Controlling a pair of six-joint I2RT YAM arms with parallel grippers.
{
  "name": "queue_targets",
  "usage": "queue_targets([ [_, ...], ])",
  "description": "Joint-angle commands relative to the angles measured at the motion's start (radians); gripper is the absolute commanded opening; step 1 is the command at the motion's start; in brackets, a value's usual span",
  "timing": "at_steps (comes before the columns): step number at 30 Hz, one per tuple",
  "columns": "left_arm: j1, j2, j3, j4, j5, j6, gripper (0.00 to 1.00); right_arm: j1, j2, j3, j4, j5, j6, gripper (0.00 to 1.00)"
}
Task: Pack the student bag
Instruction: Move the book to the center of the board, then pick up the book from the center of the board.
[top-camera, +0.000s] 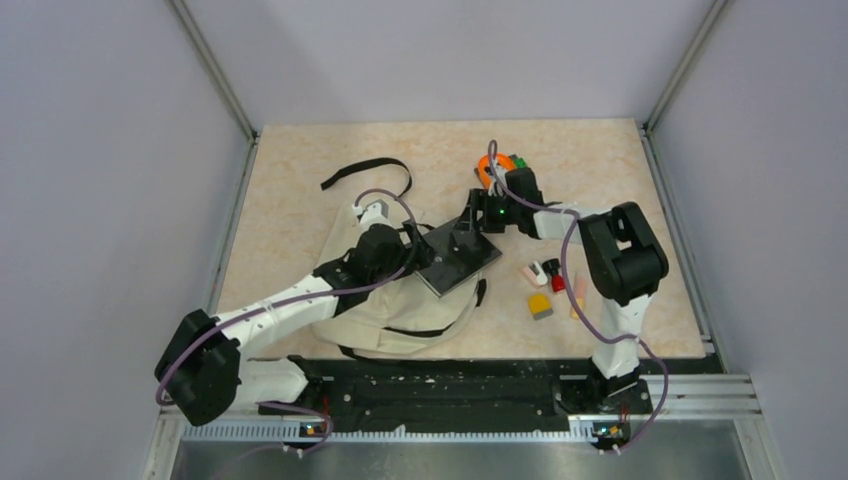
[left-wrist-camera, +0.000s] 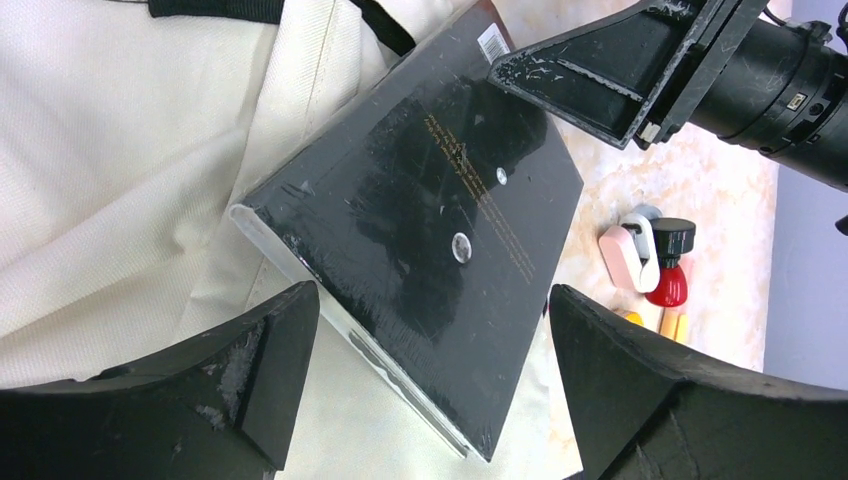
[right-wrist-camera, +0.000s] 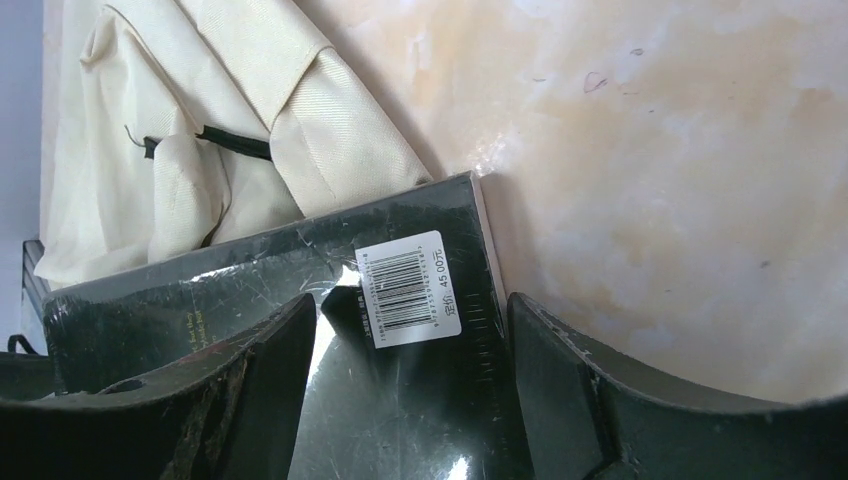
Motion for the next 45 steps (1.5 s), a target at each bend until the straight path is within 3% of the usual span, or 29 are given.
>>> queue_targets([
  [1, -0.009, -0.081, -0.025, -0.049, -0.035, -0.023, 0.90, 0.053, 0.068, -0.037, -0.146, -0.045, 0.019, 0.69],
  [12, 0.016, -0.249, -0.089, -0.160, -0.042, -0.012, 0.92, 0.058, 0.082, -0.027, -0.173, -0.028, 0.009, 0.69],
  [17, 0.106, -0.273, -0.154, -0.029, 0.084, -0.028, 0.93, 0.066, 0.083, -0.021, -0.178, -0.022, 0.008, 0.69],
  [22, 0.184, -0.199, -0.180, 0.129, 0.244, -0.066, 0.92, 0.073, 0.086, -0.016, -0.181, -0.020, 0.009, 0.69],
  [26, 0.223, -0.121, -0.200, 0.262, 0.324, -0.086, 0.85, 0.080, 0.087, -0.015, -0.182, -0.017, 0.010, 0.69],
  [30, 0.231, -0.040, -0.165, 0.269, 0.340, -0.074, 0.79, 0.083, 0.087, -0.014, -0.184, -0.016, 0.010, 0.69],
  [39, 0.231, 0.053, -0.155, 0.340, 0.379, -0.074, 0.47, 0.085, 0.074, -0.007, -0.196, -0.012, -0.007, 0.69],
  [45, 0.231, -0.057, -0.187, 0.403, 0.350, 0.028, 0.00, 0.070, -0.022, -0.007, -0.269, 0.039, -0.073, 0.73],
])
